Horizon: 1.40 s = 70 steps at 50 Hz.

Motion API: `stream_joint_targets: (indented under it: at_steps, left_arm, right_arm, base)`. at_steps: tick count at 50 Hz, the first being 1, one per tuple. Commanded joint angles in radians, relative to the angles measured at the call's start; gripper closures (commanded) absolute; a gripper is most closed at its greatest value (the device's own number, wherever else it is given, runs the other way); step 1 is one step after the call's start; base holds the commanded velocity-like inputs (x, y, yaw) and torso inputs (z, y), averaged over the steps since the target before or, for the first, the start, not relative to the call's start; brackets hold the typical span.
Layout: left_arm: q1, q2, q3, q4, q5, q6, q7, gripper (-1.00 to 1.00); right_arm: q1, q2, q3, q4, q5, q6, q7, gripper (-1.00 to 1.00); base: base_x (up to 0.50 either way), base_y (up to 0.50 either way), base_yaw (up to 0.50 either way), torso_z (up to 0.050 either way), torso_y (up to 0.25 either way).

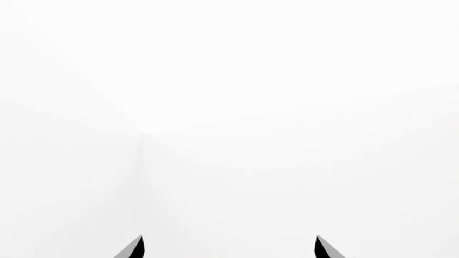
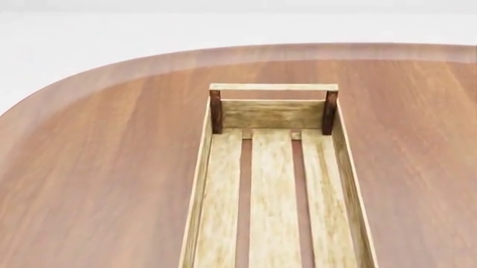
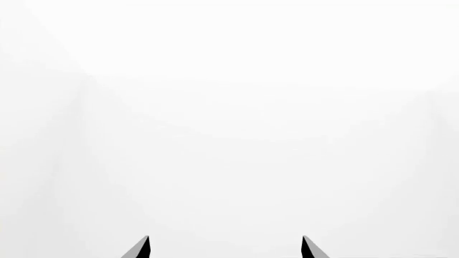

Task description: Pick up the cream cheese and put it in the tray.

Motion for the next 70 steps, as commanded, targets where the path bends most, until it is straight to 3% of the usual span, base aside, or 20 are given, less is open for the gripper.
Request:
stream_joint_targets:
  at_steps: [1, 38, 70]
  left_arm:
    - [-0.001, -0.005, 0.004, 0.000, 0.003, -0.004, -0.006, -1.00]
    - [-0.003, -0.019, 0.019, 0.008, 0.008, -0.017, -0.022, -1.00]
    - [-0.010, -0.030, 0.029, 0.006, 0.013, -0.023, -0.040, -1.00]
  right_arm:
    - [0.003, 0.008, -0.005, 0.002, 0.011, -0.001, 0.003, -1.00]
    - [0.008, 0.015, -0.024, 0.002, -0.027, 0.009, 0.008, -1.00]
    - [0.013, 0.020, -0.027, 0.003, -0.023, 0.017, 0.027, -1.00]
  base:
    - [0.18, -0.09, 0.00, 0.000, 0.000]
    - [0.18, -0.07, 0.00, 0.000, 0.000]
    - [0.03, 0.00, 0.00, 0.000, 0.000]
